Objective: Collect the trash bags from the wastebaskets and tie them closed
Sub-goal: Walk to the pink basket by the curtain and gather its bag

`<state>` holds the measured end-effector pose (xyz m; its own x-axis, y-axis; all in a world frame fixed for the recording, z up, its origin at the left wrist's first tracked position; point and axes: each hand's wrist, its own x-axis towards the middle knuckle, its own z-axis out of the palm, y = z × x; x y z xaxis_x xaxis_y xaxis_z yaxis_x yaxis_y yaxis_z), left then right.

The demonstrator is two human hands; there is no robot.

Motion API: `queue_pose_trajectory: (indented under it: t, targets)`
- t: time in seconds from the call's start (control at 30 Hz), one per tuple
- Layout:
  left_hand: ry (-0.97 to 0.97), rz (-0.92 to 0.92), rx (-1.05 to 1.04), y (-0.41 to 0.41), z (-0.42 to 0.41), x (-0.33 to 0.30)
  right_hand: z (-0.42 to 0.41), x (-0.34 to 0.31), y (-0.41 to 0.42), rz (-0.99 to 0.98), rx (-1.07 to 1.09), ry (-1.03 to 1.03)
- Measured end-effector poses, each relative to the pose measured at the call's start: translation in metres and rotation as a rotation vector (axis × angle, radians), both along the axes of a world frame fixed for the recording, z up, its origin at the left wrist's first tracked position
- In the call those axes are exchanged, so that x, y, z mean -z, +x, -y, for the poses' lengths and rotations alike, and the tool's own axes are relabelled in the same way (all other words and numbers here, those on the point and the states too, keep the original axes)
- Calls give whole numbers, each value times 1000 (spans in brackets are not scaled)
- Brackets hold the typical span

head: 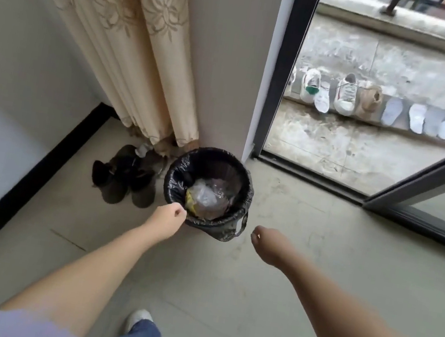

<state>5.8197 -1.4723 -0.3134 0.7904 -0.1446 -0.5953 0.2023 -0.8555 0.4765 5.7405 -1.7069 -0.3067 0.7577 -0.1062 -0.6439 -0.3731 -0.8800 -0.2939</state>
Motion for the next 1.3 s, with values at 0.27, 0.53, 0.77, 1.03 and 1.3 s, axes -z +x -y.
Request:
queue_pose_trajectory:
  t: [0.27,0.53,0.77,1.03,1.3]
  targets:
    - [-6,230,-318,101,-13,177,-14,192,77,194,323,79]
    - [-409,194,-629,155,-5,258,10,259,128,340,597,334]
    - [-745,-209,-925,128,-19,287,22,258,121,402,542,332]
    - [-685,-593,-821,102,-15,307,29,258,120,385,563,416]
    - [-716,-344,-989,110,-31,256,27,249,130,269,573,400]
